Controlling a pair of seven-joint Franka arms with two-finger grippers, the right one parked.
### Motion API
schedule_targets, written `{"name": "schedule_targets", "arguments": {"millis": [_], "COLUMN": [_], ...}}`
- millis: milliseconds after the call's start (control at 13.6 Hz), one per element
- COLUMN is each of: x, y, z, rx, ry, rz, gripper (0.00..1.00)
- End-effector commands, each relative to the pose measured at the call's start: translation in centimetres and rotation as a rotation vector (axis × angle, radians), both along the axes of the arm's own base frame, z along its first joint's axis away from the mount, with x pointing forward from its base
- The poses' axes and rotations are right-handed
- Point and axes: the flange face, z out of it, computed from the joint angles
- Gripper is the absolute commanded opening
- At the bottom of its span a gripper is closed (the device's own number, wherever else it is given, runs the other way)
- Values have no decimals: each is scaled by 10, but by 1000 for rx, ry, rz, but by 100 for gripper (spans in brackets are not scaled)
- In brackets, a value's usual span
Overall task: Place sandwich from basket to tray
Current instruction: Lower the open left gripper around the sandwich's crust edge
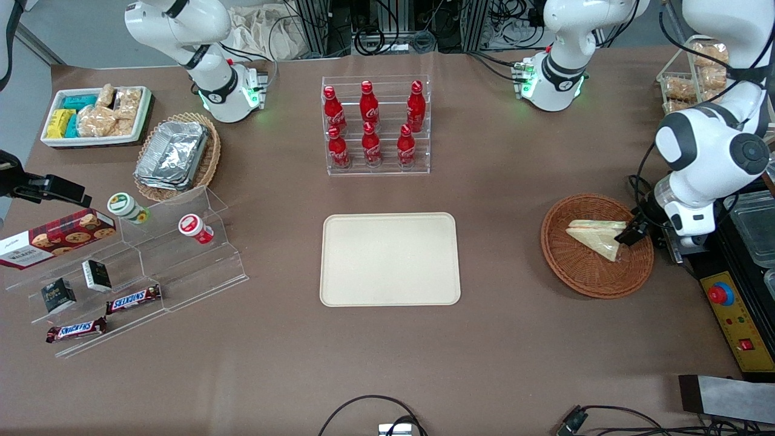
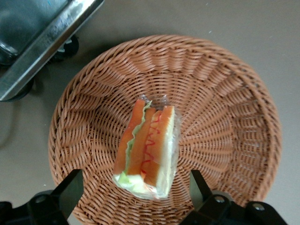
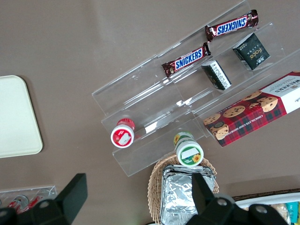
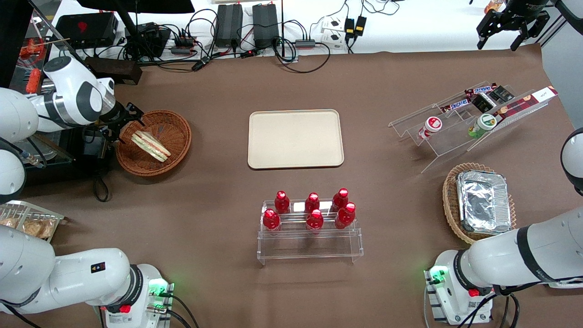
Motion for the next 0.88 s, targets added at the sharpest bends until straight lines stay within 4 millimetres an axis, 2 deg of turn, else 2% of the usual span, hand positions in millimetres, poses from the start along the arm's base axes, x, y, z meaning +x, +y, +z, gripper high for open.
{"name": "schedule_targets", "arguments": {"millis": [0,735,809], "x": [-5,-7,-7], "y": [0,-1,-2], "z": [-9,-30,-32], "rx": [-6,-4,-3], "ry": [-7,-12,-15], "rz": [20,22,21], "gripper": [100,100,92]}}
